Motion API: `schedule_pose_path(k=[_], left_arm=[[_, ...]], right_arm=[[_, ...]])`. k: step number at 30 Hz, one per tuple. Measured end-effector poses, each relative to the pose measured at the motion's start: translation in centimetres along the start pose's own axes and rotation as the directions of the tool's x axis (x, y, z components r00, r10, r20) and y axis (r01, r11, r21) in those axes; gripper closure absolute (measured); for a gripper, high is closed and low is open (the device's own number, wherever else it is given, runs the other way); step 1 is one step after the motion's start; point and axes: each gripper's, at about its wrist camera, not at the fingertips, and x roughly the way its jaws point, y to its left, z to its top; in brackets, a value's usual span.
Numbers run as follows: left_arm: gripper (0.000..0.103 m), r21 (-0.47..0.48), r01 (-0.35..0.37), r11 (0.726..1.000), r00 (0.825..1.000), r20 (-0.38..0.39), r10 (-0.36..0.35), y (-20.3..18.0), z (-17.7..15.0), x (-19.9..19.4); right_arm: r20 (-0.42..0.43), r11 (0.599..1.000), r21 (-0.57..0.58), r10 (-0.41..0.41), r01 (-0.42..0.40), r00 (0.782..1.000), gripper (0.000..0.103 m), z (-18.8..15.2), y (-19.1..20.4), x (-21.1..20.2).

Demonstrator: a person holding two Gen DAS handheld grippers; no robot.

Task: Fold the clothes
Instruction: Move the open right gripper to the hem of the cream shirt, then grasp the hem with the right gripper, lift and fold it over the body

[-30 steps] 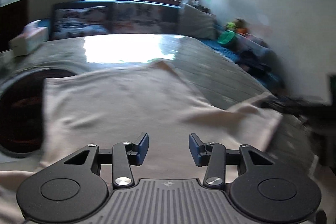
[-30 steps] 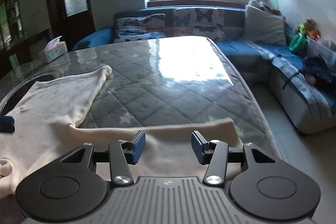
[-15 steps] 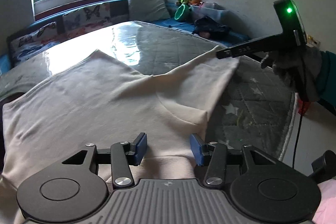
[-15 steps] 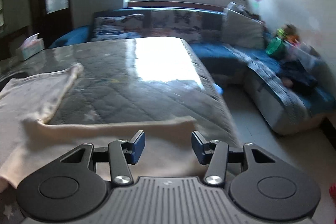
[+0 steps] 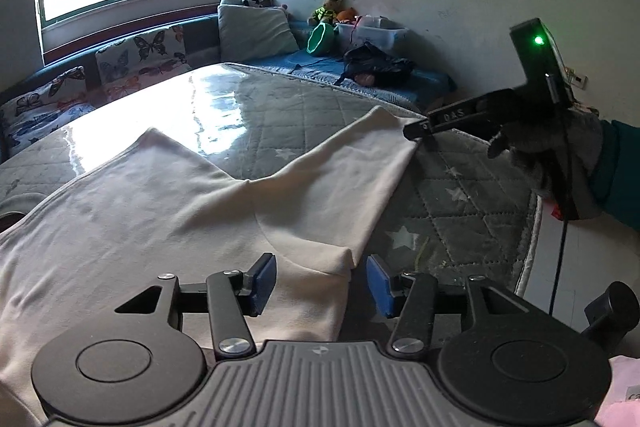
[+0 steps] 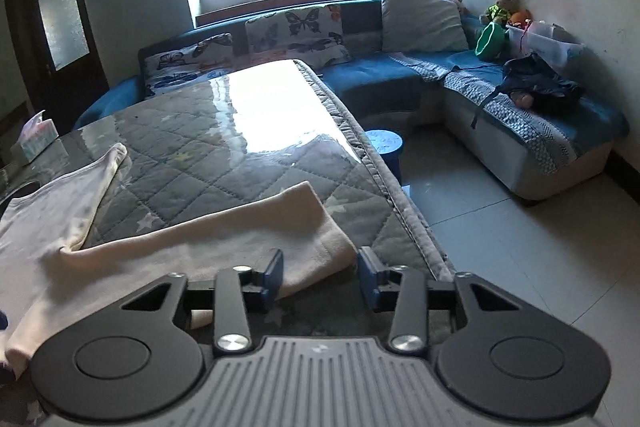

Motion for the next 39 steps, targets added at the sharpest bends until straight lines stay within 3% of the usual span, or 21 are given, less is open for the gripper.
schedule_pose_path(k=[2, 3, 10, 19, 21, 23, 33, 39], left_arm=[[0.049, 0.004, 0.005, 1.0, 1.0, 0.001, -0.005, -0.2, 0.0, 0.0], [0.048, 0.007, 0.005, 1.0, 1.0, 0.001, -0.005, -0.3, 0.0, 0.0], [0.046, 0.014, 0.012, 1.0, 1.0, 0.002, -0.012, -0.4, 0.0, 0.4], [0.044, 0.026, 0.02, 0.999, 1.0, -0.001, -0.02, -0.8, 0.0, 0.7], [0.043, 0.025, 0.017, 1.0, 1.0, 0.0, -0.017, -0.8, 0.1, 0.7], [0.042, 0.025, 0.015, 1.0, 1.0, 0.0, -0.015, -0.8, 0.1, 0.8], [0.036, 0.04, 0.031, 0.999, 1.0, -0.003, -0.031, -1.2, 0.0, 1.6], [0.033, 0.055, 0.06, 0.997, 0.998, 0.006, -0.06, -1.8, -0.2, 2.1]], right_arm=[[0.006, 1.0, 0.012, -0.007, 0.007, 1.0, 0.095, 0.1, -0.1, 0.1], [0.014, 1.0, 0.014, -0.01, 0.01, 1.0, 0.097, 0.2, -0.2, 0.1], [0.043, 1.0, 0.03, -0.008, 0.007, 0.999, 0.098, 0.8, -0.6, -0.5], [0.027, 0.996, 0.086, 0.017, -0.019, 0.999, 0.076, 0.0, -1.0, 0.1], [0.031, 0.998, 0.057, 0.007, -0.009, 0.999, 0.077, 0.0, -0.5, 0.4], [0.036, 0.999, 0.048, 0.004, -0.006, 0.999, 0.098, 0.2, -0.3, 0.5], [0.175, 0.995, 0.068, 0.064, -0.077, 0.983, 0.099, 3.1, -0.6, -2.7], [0.189, 0.994, 0.064, 0.077, -0.091, 0.979, 0.099, 4.2, -0.3, -3.3]])
